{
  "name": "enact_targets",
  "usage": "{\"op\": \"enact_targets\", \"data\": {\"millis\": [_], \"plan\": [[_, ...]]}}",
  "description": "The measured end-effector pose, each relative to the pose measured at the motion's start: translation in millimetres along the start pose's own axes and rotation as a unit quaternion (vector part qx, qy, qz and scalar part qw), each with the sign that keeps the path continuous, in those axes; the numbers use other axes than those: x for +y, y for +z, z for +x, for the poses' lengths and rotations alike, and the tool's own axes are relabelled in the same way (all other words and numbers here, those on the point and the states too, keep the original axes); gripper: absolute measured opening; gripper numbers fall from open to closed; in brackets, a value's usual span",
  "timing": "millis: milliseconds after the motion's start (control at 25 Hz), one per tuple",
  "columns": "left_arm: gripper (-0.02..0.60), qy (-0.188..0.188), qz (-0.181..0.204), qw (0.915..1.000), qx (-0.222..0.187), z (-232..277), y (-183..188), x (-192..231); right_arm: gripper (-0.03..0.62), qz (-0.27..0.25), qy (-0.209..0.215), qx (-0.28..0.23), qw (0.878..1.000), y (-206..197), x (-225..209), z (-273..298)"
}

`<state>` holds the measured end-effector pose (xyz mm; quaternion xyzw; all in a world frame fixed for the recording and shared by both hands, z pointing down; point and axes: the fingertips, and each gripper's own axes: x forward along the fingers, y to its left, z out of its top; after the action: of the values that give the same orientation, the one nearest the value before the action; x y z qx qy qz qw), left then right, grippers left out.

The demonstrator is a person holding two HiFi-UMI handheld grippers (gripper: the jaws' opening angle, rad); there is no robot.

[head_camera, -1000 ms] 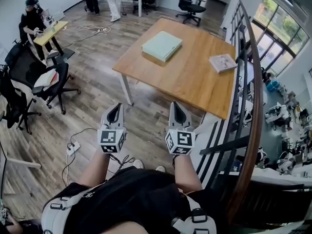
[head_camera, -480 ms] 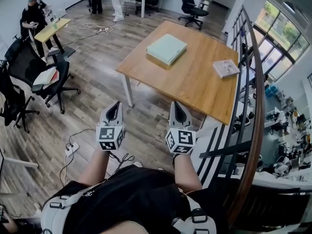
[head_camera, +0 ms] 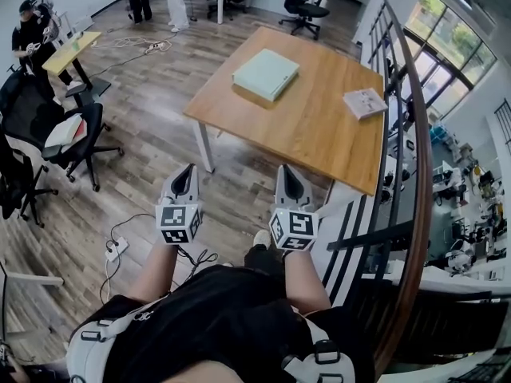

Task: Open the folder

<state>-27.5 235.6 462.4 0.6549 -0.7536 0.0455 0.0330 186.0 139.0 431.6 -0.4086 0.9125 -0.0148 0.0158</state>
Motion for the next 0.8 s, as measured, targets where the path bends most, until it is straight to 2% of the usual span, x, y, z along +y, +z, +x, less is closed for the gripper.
{"op": "enact_targets", "data": {"millis": [200,400,680,800], "plan": [[0.003,0.003,0.005,1.0000,0.003,15,-4,13,0.006,0.013,0.002,0.004,1.000,-11,2,18],[0.003,0.009,0.014,0.9999,0.002,43,4,22,0.006,0.009,-0.007,0.000,1.000,-14,-14,49],[0.003,0.017,0.014,0.9997,-0.007,106,11,36,0.006,-0.004,-0.003,-0.014,1.000,-20,-38,108],[0.003,0.019,0.001,0.9998,-0.008,141,13,36,0.006,-0.003,0.002,-0.015,1.000,-23,-59,140]]}}
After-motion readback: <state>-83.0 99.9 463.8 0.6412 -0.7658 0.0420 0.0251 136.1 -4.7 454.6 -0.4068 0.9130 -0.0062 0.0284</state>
